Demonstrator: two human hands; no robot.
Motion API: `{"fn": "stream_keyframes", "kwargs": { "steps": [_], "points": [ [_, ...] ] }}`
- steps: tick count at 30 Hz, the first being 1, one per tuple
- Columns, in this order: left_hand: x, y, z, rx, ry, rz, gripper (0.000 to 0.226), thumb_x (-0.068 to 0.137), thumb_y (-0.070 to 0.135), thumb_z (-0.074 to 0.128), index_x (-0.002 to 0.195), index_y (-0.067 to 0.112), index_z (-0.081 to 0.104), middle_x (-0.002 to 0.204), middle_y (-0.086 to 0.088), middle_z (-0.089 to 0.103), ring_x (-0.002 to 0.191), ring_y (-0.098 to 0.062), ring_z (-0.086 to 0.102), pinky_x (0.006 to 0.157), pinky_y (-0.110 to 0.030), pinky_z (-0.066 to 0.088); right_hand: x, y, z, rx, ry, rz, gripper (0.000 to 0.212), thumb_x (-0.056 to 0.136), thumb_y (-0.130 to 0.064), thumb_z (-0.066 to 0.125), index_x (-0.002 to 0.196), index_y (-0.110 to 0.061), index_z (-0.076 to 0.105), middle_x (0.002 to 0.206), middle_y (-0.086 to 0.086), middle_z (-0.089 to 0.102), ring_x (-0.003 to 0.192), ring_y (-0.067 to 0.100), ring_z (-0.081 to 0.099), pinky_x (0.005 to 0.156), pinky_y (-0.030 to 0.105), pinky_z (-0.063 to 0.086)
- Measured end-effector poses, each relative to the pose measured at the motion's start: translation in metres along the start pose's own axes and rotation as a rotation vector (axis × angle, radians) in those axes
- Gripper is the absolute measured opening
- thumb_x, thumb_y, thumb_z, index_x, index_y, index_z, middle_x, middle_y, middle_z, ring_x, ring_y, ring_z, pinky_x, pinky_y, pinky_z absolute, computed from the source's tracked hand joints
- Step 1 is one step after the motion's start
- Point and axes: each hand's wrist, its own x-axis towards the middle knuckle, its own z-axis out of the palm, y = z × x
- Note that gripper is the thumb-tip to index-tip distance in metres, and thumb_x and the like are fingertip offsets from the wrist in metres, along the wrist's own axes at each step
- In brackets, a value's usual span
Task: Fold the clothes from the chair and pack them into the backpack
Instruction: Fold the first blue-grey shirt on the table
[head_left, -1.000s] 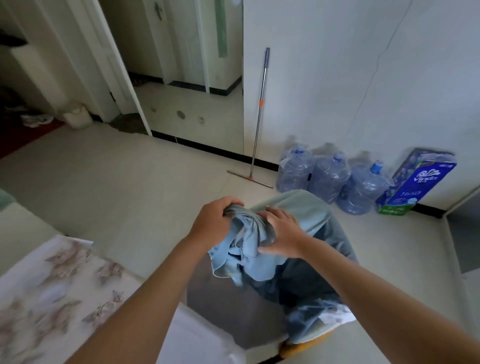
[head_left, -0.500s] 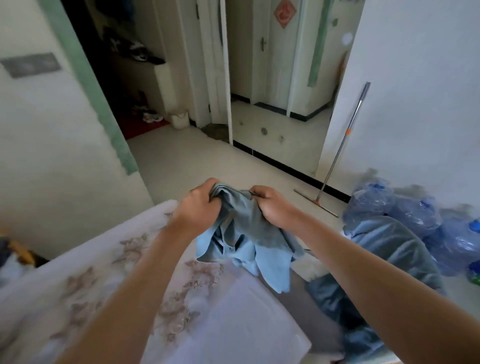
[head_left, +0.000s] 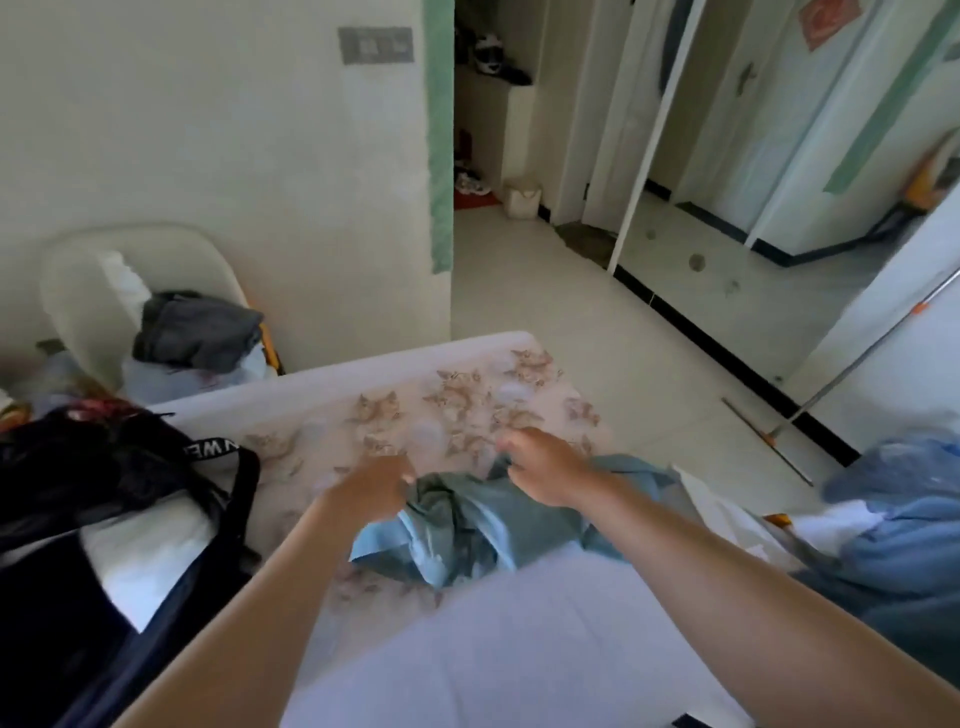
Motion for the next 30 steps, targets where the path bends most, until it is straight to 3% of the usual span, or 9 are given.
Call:
{"fn": "stream_keyframes", "kwargs": {
  "steps": [3,7,10,13,15,18,22,27,30],
  "points": [
    [0.0,-0.019,0.036,-0.029,-0.101,0.001,0.049,0.097,0.002,0.042,0.142,0.02,0.049,0.145,0.0,0.049,0.12,-0.02,0.055,0.098,-0.033,0.049,0.007,0.006,0.029,0.011,-0.022,0.054,0.033,0.09,-0.008,0.047,0.111,-0.026,0.066,0.111,-0.007,0.063,0.106,0.013,0.06,0.092,0.029,0.047],
    [0.003,-0.019,0.07,-0.075,0.069,-0.016,0.049,0.091,0.005,0.049,0.127,0.036,0.06,0.14,0.003,0.049,0.126,-0.023,0.046,0.106,-0.038,0.042,0.012,0.011,0.068,0.066,-0.142,0.115,0.026,0.089,-0.013,0.053,0.104,-0.024,0.072,0.084,-0.009,0.071,0.077,0.007,0.065,0.074,0.018,0.045],
    [0.003,-0.016,0.089,0.099,0.264,0.08,0.043,0.086,0.018,0.057,0.124,0.036,0.06,0.149,0.004,0.033,0.139,-0.024,0.022,0.117,-0.036,0.012,0.023,0.017,0.099,-0.063,-0.206,0.024,0.046,0.086,-0.028,0.068,0.131,-0.024,0.062,0.132,-0.002,0.063,0.118,0.012,0.058,0.095,0.018,0.039],
    [0.008,-0.015,0.101,0.126,0.2,0.165,0.043,0.087,0.033,0.062,0.129,0.036,0.057,0.147,0.006,0.035,0.138,-0.018,0.023,0.116,-0.034,0.015,0.04,0.033,0.12,-0.367,-0.26,-0.137,0.091,0.073,-0.052,0.073,0.152,-0.027,0.034,0.157,0.006,0.031,0.146,0.023,0.029,0.12,0.035,0.021],
    [0.015,-0.014,0.106,0.148,0.104,0.143,0.057,0.085,0.043,0.064,0.138,0.037,0.047,0.146,0.005,0.034,0.137,-0.02,0.025,0.116,-0.037,0.019,0.049,0.047,0.126,-0.519,-0.217,-0.186,0.098,0.071,-0.048,0.076,0.154,-0.029,0.029,0.16,0.011,0.021,0.149,0.029,0.022,0.121,0.044,0.019],
    [0.031,-0.017,0.11,0.223,0.057,0.078,0.075,0.084,0.042,0.068,0.149,0.039,0.03,0.148,0.001,0.03,0.137,-0.025,0.029,0.115,-0.04,0.024,0.064,0.062,0.126,-0.5,-0.016,-0.265,0.067,0.066,-0.02,0.084,0.129,-0.027,0.063,0.143,0.013,0.051,0.13,0.032,0.053,0.106,0.045,0.044],
    [0.053,-0.023,0.095,0.135,0.106,0.054,0.047,0.092,0.027,0.058,0.136,0.038,0.046,0.133,0.004,0.052,0.121,-0.022,0.051,0.101,-0.035,0.043,0.083,0.062,0.104,-0.254,0.191,-0.341,0.013,0.085,-0.012,0.068,0.09,-0.022,0.074,0.1,-0.004,0.07,0.085,0.018,0.068,0.076,0.035,0.057],
    [0.075,-0.023,0.036,0.054,0.166,0.061,0.029,0.102,0.024,0.039,0.119,0.035,0.06,0.091,0.005,0.067,0.078,-0.014,0.064,0.077,-0.035,0.058,0.124,0.054,0.055,-0.042,0.055,-0.095,0.016,0.099,-0.019,0.055,0.101,-0.024,0.071,0.09,-0.014,0.071,0.064,0.011,0.065,0.065,0.038,0.058],
    [0.102,-0.023,-0.01,-0.004,0.315,-0.004,0.029,0.101,0.023,0.04,0.102,0.035,0.067,0.078,0.013,0.061,0.074,-0.009,0.061,0.071,-0.031,0.059,0.16,0.049,0.015,0.067,0.16,0.003,0.014,0.099,-0.022,0.057,0.101,-0.027,0.069,0.098,-0.014,0.07,0.081,0.009,0.065,0.073,0.03,0.054]
  ]
}}
